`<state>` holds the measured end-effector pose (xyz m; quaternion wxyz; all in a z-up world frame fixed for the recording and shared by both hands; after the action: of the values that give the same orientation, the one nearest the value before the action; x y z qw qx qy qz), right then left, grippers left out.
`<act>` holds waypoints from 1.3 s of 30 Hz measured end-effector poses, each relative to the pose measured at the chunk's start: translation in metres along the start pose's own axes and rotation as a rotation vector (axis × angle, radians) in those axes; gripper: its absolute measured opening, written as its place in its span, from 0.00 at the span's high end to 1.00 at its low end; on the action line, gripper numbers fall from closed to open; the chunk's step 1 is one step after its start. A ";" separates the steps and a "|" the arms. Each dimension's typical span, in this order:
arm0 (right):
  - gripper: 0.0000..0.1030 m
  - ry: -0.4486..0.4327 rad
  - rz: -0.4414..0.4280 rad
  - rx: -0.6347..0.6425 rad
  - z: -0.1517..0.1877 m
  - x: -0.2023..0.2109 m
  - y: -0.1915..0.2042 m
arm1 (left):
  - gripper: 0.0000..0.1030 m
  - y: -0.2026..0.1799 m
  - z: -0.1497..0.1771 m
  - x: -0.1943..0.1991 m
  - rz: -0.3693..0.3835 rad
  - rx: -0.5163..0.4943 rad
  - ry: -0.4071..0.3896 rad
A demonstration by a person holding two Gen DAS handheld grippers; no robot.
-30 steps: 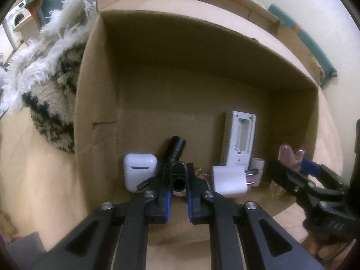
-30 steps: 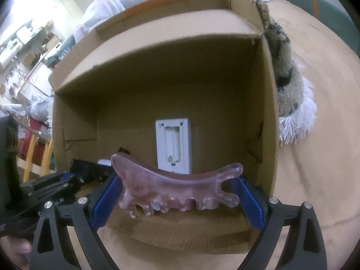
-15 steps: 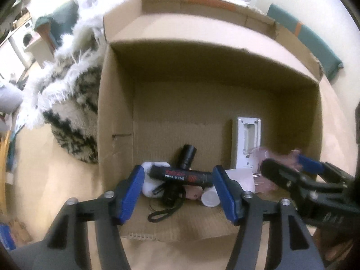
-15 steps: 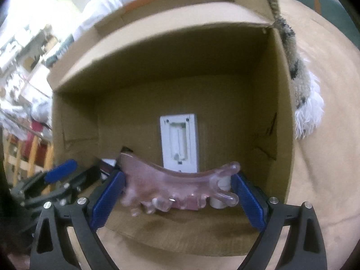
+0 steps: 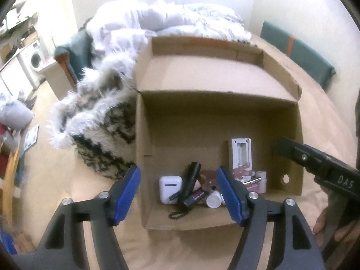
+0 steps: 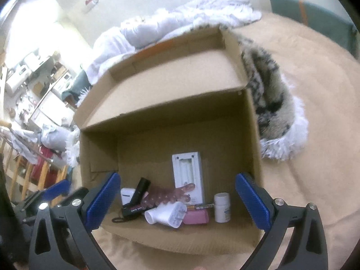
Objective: Organize rigid objects
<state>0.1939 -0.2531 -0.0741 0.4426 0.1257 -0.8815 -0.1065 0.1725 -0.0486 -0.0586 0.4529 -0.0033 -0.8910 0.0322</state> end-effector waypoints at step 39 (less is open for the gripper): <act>0.00 -0.083 0.123 0.051 0.078 0.072 0.017 | 0.03 0.033 0.071 0.056 -0.025 0.054 -0.058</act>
<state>0.0871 -0.2542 -0.0601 0.4080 0.0781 -0.9075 -0.0616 0.0808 -0.0180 -0.0571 0.4272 0.0209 -0.9025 0.0506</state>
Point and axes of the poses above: each gripper's, at about its wrist camera, not at the fingertips, and x roughly against the way its jaws point, y to its left, z to its underside, the point moved 4 cm from there along -x, roughly the way its jaws point, and after that the axes turned 5 degrees about x, right-handed, at the moved point
